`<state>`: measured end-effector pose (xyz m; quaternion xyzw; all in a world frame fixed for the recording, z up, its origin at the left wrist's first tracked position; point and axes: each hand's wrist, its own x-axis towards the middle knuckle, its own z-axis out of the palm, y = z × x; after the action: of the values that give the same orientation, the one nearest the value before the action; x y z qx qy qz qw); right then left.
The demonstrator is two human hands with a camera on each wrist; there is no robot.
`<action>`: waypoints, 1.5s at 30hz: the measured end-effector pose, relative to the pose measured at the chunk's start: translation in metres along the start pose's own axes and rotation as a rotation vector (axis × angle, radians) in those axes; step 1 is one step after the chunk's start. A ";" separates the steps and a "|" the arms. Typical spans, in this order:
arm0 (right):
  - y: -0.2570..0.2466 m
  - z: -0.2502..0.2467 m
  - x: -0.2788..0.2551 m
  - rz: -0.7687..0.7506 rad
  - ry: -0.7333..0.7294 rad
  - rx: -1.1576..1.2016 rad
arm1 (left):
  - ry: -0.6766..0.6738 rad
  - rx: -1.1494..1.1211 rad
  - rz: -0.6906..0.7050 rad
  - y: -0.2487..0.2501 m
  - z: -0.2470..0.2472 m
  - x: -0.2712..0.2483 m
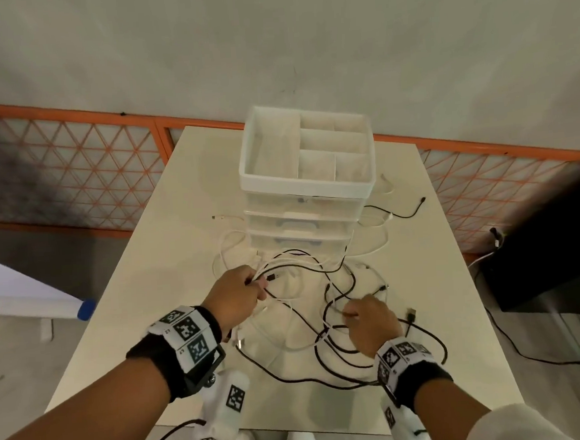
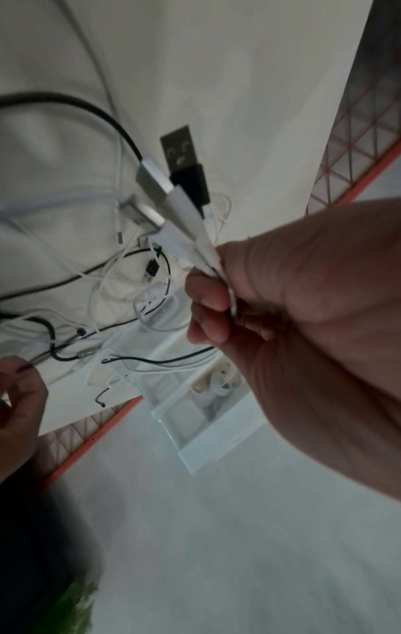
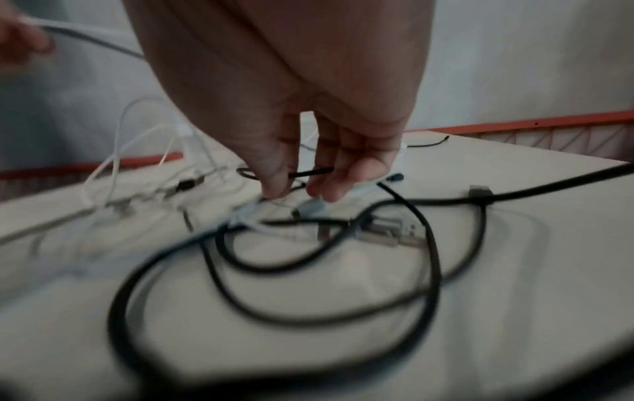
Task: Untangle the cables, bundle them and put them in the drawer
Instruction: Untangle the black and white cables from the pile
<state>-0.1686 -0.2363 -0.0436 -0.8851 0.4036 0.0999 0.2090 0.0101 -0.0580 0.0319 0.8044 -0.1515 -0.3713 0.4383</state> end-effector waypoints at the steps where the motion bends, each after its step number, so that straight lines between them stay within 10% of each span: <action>1: -0.002 -0.012 0.004 -0.009 0.062 0.048 | 0.004 -0.048 -0.009 0.004 -0.002 0.000; 6: -0.031 -0.105 0.001 -0.082 0.382 0.668 | -0.028 -0.332 0.038 0.032 -0.012 -0.003; 15: -0.113 -0.157 -0.037 -0.363 0.244 1.316 | -0.162 -0.433 0.279 0.092 0.030 -0.014; 24: -0.040 -0.200 -0.008 -0.083 0.672 1.766 | -0.147 -0.085 0.086 0.032 0.005 0.017; 30: -0.014 -0.138 0.009 0.244 0.433 1.001 | -0.037 0.045 0.156 0.062 -0.008 0.014; 35: -0.086 -0.108 -0.027 -0.388 0.425 0.533 | -0.170 0.053 0.239 0.100 0.003 0.002; 45: -0.044 -0.174 0.015 -0.042 0.533 0.580 | -0.070 0.154 0.184 0.059 -0.022 0.010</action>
<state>-0.1243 -0.2984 0.1191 -0.7922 0.4371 -0.2558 0.3405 0.0382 -0.0842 0.0830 0.8050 -0.2680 -0.3444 0.4019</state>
